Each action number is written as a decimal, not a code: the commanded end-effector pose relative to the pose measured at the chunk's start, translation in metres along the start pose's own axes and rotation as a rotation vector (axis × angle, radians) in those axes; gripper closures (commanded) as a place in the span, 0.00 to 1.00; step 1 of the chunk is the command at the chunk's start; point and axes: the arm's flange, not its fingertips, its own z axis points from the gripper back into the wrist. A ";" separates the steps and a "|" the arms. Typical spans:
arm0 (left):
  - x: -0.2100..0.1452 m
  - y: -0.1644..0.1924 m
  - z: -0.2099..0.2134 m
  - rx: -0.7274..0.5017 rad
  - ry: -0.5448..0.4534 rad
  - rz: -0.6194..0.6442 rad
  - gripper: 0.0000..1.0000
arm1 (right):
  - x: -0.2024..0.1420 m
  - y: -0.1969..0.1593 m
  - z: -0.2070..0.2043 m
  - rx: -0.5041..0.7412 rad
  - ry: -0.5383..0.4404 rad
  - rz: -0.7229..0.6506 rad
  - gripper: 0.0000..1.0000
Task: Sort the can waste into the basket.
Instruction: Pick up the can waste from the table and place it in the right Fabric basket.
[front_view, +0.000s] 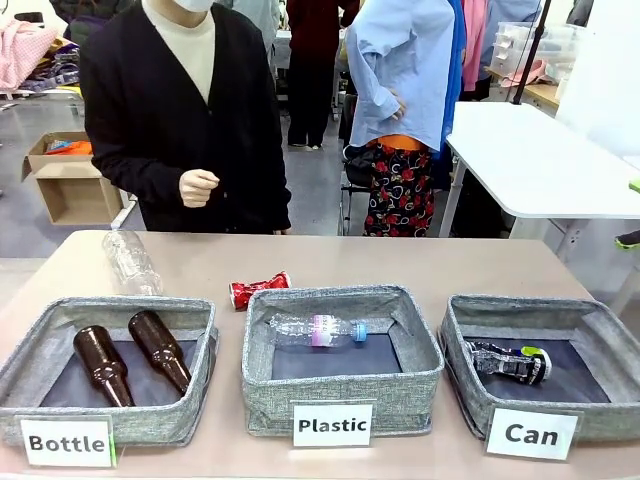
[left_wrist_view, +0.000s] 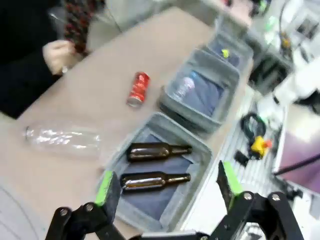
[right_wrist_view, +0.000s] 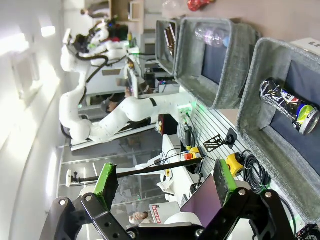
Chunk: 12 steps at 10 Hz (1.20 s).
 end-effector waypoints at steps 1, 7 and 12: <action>0.035 -0.016 -0.061 -0.078 0.235 -0.131 0.00 | 0.000 0.001 0.003 0.000 0.014 0.016 0.00; 0.071 -0.078 -0.204 -0.154 0.381 -0.336 0.00 | 0.000 0.001 0.003 0.000 0.014 0.016 0.00; 0.072 -0.076 -0.206 -0.149 0.369 -0.317 0.00 | 0.000 0.001 0.003 0.000 0.014 0.016 0.00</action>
